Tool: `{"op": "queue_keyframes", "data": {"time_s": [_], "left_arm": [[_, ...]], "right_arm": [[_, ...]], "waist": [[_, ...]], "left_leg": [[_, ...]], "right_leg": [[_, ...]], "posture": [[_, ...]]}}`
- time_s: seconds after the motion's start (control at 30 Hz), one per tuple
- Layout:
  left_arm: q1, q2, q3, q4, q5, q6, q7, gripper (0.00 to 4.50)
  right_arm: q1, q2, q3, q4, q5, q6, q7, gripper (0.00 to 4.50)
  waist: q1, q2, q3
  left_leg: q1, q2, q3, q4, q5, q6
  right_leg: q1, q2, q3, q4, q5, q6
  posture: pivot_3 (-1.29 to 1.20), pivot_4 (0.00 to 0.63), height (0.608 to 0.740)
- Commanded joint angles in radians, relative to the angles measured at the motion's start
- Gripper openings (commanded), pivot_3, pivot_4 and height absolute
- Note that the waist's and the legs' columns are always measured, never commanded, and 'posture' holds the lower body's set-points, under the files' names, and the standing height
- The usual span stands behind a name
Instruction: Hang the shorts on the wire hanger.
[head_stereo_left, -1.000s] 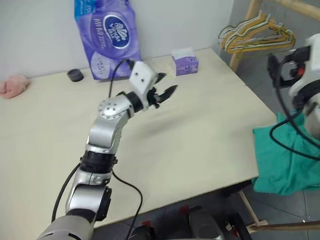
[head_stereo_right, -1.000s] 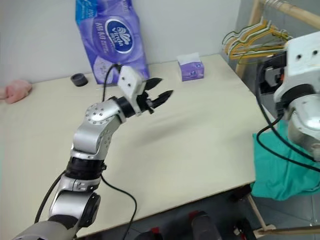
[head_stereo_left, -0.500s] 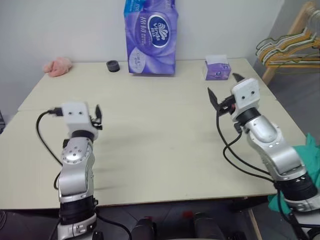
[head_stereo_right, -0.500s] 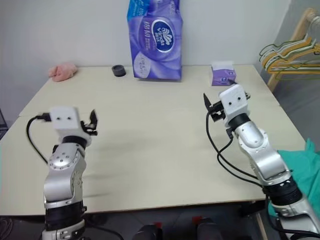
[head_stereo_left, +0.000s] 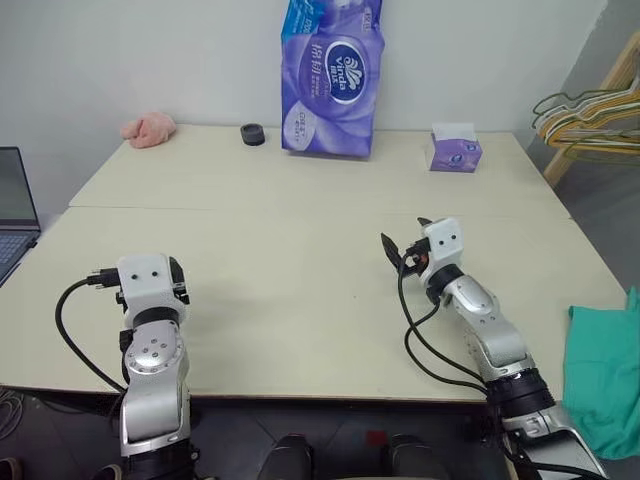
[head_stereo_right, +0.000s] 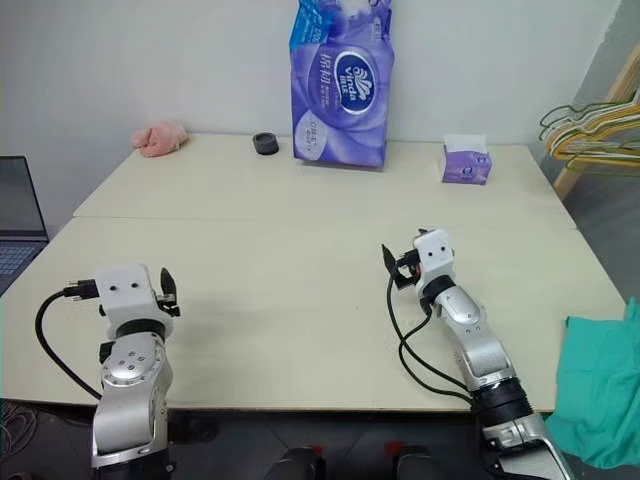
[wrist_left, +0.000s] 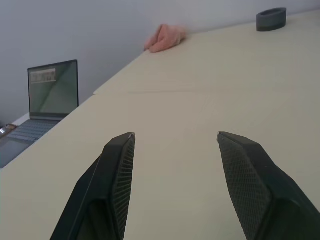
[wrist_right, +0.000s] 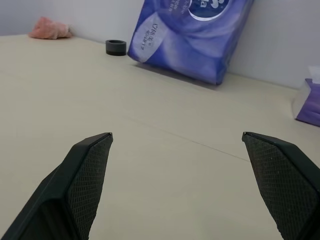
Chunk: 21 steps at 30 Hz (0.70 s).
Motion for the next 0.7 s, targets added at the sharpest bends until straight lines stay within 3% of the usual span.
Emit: {"op": "queue_keyframes", "data": {"time_s": [0.03,0.33,0.7], "left_arm": [[-0.028,0.038,0.000,0.006,-0.050,-0.033,-0.077,2.78],[-0.126,0.119,-0.070,0.081,-0.175,-0.044,-0.301,2.78],[-0.190,0.142,-0.089,0.180,-0.211,-0.104,-0.373,2.78]], "right_arm": [[-0.030,0.015,-0.044,0.000,-0.025,-0.028,0.008,4.44],[-0.008,0.028,-0.125,0.006,-0.059,0.041,-0.029,4.44],[0.048,-0.010,-0.187,-0.050,-0.061,0.060,0.010,4.44]], "waist": [[0.000,0.001,-0.003],[-0.003,0.003,-0.007],[-0.019,0.004,-0.008]], "left_leg": [[0.000,0.000,0.000,0.000,0.000,0.000],[0.000,0.000,0.000,0.000,0.000,0.000],[0.001,0.000,0.000,-0.001,-0.002,0.003]], "right_leg": [[0.000,0.000,0.000,0.000,0.000,0.000],[0.000,0.000,0.000,0.000,0.000,0.000],[0.000,0.001,0.000,0.000,0.000,0.000]], "posture": [[0.08,0.044,0.740],[0.05,0.044,0.740],[0.02,0.063,0.740]]}}
